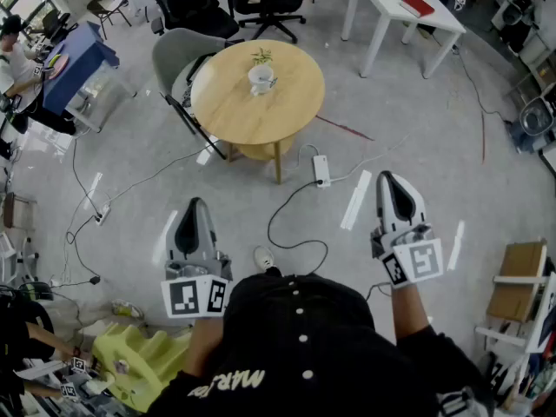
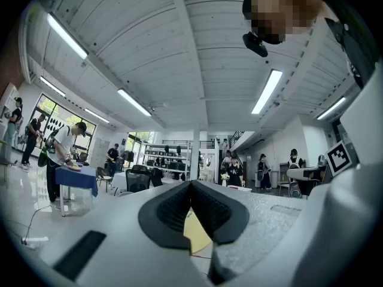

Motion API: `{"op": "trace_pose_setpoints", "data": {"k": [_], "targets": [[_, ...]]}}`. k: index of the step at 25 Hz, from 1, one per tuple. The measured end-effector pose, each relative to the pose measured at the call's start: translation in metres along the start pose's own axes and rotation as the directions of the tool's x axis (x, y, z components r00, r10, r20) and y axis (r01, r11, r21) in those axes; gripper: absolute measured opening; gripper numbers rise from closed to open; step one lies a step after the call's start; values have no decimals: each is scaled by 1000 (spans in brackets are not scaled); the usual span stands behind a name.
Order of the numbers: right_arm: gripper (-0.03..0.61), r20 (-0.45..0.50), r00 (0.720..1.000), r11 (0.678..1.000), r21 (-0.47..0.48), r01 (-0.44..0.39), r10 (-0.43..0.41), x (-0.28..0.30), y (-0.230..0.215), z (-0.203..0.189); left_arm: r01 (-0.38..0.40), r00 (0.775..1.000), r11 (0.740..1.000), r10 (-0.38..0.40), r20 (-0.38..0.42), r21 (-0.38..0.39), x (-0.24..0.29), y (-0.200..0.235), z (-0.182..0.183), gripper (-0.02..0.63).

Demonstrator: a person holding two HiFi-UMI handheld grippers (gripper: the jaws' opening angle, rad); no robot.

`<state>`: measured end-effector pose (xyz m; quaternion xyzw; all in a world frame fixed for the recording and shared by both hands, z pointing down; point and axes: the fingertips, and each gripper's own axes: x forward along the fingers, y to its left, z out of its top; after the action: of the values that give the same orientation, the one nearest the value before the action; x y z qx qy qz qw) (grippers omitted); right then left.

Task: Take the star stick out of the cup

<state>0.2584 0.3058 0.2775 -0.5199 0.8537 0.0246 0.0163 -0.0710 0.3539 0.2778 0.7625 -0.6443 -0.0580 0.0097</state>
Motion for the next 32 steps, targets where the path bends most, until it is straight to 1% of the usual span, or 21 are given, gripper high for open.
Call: {"op": "trace_pose_setpoints", "data": {"k": [8, 17, 18, 20, 21, 22, 23, 24, 26, 32], "targets": [[-2, -1, 1000, 1000, -6, -19, 19, 9, 9, -2, -5, 1000, 1000, 5, -2, 9, 2, 9, -2, 3], [2, 25, 998, 998, 24, -58, 58, 24, 18, -4, -8, 1000, 1000, 8, -6, 3, 10, 19, -7, 3], [10, 32, 998, 998, 25, -59, 58, 26, 17, -3, -8, 1000, 1000, 8, -7, 2, 13, 21, -8, 3], [53, 52, 997, 998, 27, -60, 58, 33, 19, -1, -7, 1000, 1000, 7, -7, -1, 17, 27, -8, 3], [101, 61, 996, 998, 27, -60, 58, 38, 21, 0, -6, 1000, 1000, 6, -8, -2, 20, 31, -9, 3], [171, 69, 996, 998, 29, -59, 57, 43, 23, 1, -5, 1000, 1000, 5, -8, -3, 23, 36, -9, 3], [220, 75, 996, 998, 31, -56, 54, 47, 25, 2, -4, 1000, 1000, 4, -8, -4, 26, 42, -9, 3], [252, 80, 996, 998, 32, -53, 50, 52, 27, 3, -3, 1000, 1000, 3, -8, -5, 28, 47, -9, 3], [275, 78, 996, 999, 25, -45, 42, 61, 32, 4, 3, 1000, 1000, -3, -8, -7, 34, 59, -8, 3], [279, 41, 999, 1000, -14, 5, -4, 87, 48, -2, 38, 999, 999, -38, -8, -4, 51, 97, -6, 3]]}}
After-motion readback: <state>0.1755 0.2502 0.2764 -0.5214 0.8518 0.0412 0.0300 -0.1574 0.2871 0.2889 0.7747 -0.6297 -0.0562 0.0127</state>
